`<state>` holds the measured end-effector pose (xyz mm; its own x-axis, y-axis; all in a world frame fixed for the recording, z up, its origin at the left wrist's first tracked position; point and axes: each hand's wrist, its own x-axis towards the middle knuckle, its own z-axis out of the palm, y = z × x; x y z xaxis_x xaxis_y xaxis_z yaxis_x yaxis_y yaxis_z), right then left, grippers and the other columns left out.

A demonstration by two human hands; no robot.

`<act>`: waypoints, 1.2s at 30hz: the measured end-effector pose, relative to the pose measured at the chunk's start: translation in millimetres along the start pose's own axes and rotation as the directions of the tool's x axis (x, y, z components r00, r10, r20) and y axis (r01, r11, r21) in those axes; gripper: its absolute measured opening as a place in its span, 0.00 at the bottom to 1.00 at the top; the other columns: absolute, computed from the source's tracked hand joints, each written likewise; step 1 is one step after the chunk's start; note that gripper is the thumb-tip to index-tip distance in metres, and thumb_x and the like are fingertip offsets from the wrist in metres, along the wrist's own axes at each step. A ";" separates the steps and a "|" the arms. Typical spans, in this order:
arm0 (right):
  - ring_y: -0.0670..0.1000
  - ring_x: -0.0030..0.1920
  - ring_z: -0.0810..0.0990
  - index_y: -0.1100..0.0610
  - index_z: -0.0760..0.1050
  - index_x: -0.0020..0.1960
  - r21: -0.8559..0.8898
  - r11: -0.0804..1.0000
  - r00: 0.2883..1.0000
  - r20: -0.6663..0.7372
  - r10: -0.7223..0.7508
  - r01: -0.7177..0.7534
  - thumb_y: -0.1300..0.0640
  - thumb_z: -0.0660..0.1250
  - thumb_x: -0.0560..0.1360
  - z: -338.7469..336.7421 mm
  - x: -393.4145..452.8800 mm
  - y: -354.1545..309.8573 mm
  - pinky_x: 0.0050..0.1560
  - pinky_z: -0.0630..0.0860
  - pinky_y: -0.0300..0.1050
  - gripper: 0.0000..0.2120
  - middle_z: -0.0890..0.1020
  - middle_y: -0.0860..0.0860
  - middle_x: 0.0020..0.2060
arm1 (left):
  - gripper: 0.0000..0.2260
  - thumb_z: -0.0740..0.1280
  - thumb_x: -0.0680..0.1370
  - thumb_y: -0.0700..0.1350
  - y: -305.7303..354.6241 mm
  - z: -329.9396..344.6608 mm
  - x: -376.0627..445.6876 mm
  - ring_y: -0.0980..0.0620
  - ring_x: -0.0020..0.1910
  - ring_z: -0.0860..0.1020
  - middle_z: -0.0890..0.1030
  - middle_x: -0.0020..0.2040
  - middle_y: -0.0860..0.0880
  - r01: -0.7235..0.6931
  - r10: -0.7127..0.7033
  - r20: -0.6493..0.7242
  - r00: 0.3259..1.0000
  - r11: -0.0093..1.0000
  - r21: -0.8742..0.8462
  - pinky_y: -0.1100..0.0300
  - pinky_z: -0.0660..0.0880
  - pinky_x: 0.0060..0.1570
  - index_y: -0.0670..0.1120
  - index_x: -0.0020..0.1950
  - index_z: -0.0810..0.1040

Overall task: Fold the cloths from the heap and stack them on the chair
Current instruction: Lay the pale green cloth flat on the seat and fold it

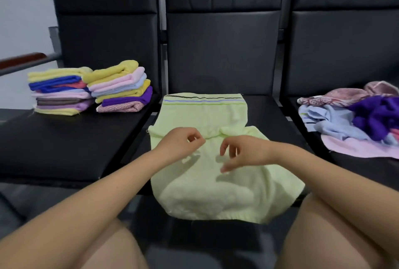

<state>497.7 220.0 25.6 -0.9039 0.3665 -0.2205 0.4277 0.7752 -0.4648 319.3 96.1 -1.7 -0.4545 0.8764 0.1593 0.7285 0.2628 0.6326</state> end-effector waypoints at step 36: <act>0.48 0.35 0.67 0.65 0.72 0.40 0.420 0.893 0.973 -0.217 -0.072 0.160 0.54 0.66 0.79 6.8 50.4 40.5 0.38 0.65 0.43 0.15 0.69 0.51 0.32 | 0.08 0.65 0.79 0.48 -10.5 14.6 4.0 0.54 0.38 0.75 0.75 0.35 0.52 -0.009 -0.003 0.077 0.997 0.988 0.156 0.58 0.68 0.39 0.49 0.42 0.80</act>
<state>469.4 266.4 -10.2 -0.9110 0.4124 0.0054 0.2375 0.5353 -0.8106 317.4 102.8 -18.8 -0.4163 0.9039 0.0986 0.8033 0.3148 0.5056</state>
